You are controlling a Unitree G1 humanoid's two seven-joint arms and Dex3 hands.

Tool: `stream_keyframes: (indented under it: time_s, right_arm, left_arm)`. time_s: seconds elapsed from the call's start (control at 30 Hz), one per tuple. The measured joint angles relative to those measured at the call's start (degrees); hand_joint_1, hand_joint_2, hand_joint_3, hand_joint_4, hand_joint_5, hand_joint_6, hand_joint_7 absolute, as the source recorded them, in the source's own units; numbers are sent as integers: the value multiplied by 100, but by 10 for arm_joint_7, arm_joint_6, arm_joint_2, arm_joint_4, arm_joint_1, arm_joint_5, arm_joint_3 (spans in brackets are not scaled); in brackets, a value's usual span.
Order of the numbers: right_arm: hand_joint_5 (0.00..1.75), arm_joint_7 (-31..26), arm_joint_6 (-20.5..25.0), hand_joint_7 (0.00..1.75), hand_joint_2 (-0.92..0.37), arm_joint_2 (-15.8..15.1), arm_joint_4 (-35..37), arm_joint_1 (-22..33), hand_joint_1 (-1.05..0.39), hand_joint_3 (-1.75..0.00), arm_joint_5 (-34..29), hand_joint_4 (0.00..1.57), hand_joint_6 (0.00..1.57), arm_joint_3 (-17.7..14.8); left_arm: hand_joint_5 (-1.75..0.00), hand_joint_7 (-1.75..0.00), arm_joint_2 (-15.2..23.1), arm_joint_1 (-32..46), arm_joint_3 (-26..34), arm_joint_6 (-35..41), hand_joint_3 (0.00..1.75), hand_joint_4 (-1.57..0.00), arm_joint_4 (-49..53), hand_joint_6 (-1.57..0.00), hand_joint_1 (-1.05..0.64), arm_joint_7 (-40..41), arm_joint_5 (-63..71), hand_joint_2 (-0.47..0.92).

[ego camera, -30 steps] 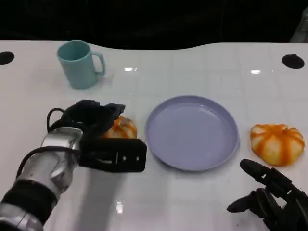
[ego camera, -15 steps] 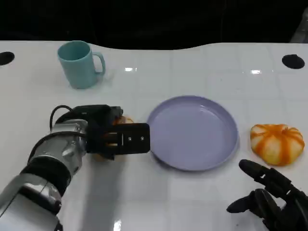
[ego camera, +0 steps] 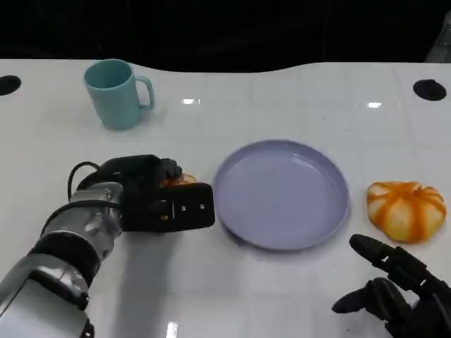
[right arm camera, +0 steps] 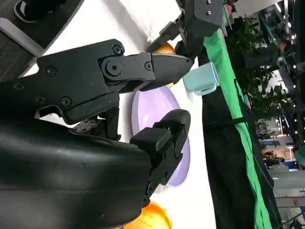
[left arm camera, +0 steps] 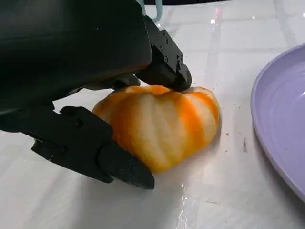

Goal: Grasp the bread from the table and place it into the plate.

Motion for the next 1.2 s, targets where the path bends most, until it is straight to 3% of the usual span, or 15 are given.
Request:
stream_keyframes:
  time_s: [0.03,0.07,0.13,0.17,0.23,0.4,0.47,0.53,0.77,0.93,1.2]
  right_arm:
    - [114,0,0,26,-92,0,0,0,-74,-34,0,68,96,0]
    - [114,0,0,26,-92,0,0,1,-75,-34,0,68,97,0]
    - [114,0,1,27,-92,0,-1,1,-75,-34,1,68,97,0]
    - [114,0,2,27,-92,0,-1,1,-75,-34,0,68,97,0]
    - [114,0,2,27,-92,-1,-2,1,-75,-33,0,69,98,0]
    - [114,-4,4,27,-92,-1,-2,2,-76,-32,1,70,98,-1]
    - [113,-3,5,26,-92,-1,-2,2,-75,-32,2,69,97,-1]
    - [112,1,5,26,-92,-1,-1,1,-75,-32,5,69,97,-2]
    - [110,6,5,26,-92,-1,3,-1,-75,-31,13,70,98,-6]
    - [109,7,5,26,-92,-1,4,-3,-75,-31,14,71,99,-6]
    - [109,7,5,26,-92,-2,6,-7,-75,-31,14,73,99,-7]
  left_arm:
    - [-102,-7,0,0,0,-1,6,-80,1,-114,-31,9,0,91]
    - [-126,-15,0,-1,-1,-1,3,-76,2,-120,-30,19,0,90]
    - [-164,-129,-1,-1,-5,-4,24,-74,4,-73,-25,55,3,91]
    - [-169,-150,-2,0,-7,-5,28,-74,5,-62,-25,76,6,92]
    - [-174,-170,-6,4,-8,-7,28,-76,8,-54,-22,114,6,91]
    - [-175,-174,-5,13,-6,-28,32,-79,11,-54,-16,167,4,91]
    - [-175,-175,0,16,3,-58,67,-81,6,-56,-16,195,-4,78]
    - [-175,-175,3,16,12,-80,87,-82,-4,-57,-15,228,-15,69]
    - [-175,-175,3,13,68,-92,114,-86,-34,-67,-11,230,-73,54]
    - [-175,-175,-2,9,92,-91,119,-86,-69,-67,-9,180,-107,48]
    - [-175,-175,-9,-4,69,-151,129,-84,-125,-69,-11,119,-102,41]
